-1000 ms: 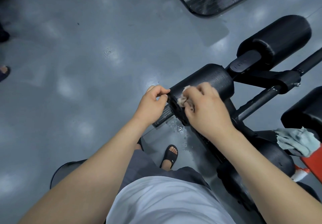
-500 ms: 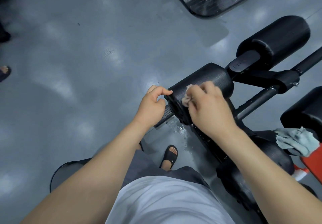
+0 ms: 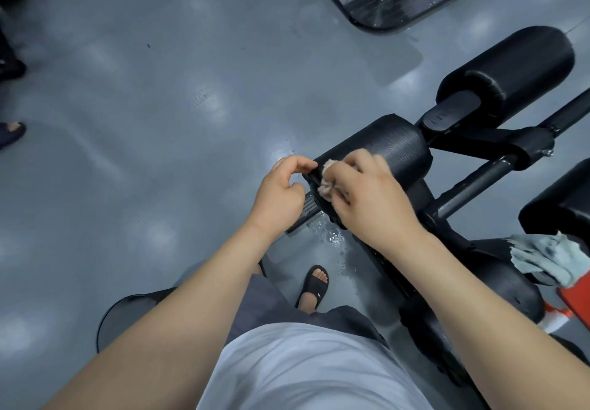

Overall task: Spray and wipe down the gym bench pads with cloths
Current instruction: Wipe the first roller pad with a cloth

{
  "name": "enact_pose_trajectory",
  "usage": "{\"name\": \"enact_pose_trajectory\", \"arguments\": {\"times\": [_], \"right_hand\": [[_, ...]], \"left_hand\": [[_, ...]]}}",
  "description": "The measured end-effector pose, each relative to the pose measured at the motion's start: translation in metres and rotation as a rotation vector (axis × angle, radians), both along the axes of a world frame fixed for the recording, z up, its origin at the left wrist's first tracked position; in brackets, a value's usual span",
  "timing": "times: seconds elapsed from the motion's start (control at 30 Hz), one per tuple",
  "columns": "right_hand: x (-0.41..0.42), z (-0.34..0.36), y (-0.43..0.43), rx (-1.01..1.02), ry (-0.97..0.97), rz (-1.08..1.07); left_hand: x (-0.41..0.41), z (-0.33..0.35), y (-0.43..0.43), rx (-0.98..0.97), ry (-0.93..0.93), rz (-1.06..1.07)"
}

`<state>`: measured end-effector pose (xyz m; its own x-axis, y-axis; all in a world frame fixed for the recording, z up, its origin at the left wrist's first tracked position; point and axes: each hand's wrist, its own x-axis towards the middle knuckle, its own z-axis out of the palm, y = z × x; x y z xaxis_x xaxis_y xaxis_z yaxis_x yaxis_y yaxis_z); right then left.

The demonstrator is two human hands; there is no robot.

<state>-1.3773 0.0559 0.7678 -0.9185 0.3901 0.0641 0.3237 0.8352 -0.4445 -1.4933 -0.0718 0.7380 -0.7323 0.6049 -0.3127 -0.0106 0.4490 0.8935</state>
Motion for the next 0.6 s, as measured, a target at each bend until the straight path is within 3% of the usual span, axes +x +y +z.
{"name": "enact_pose_trajectory", "arguments": {"times": [0.27, 0.43, 0.6], "right_hand": [[-0.013, 0.001, 0.023, 0.114, -0.033, -0.210], [-0.012, 0.003, 0.002, 0.059, -0.050, 0.003], [-0.018, 0.000, 0.055, 0.107, -0.089, -0.265]], "left_hand": [[-0.001, -0.001, -0.003, -0.019, -0.010, 0.003], [-0.003, 0.000, 0.001, -0.014, -0.005, 0.017], [-0.002, 0.005, 0.003, -0.019, 0.003, 0.011]]}}
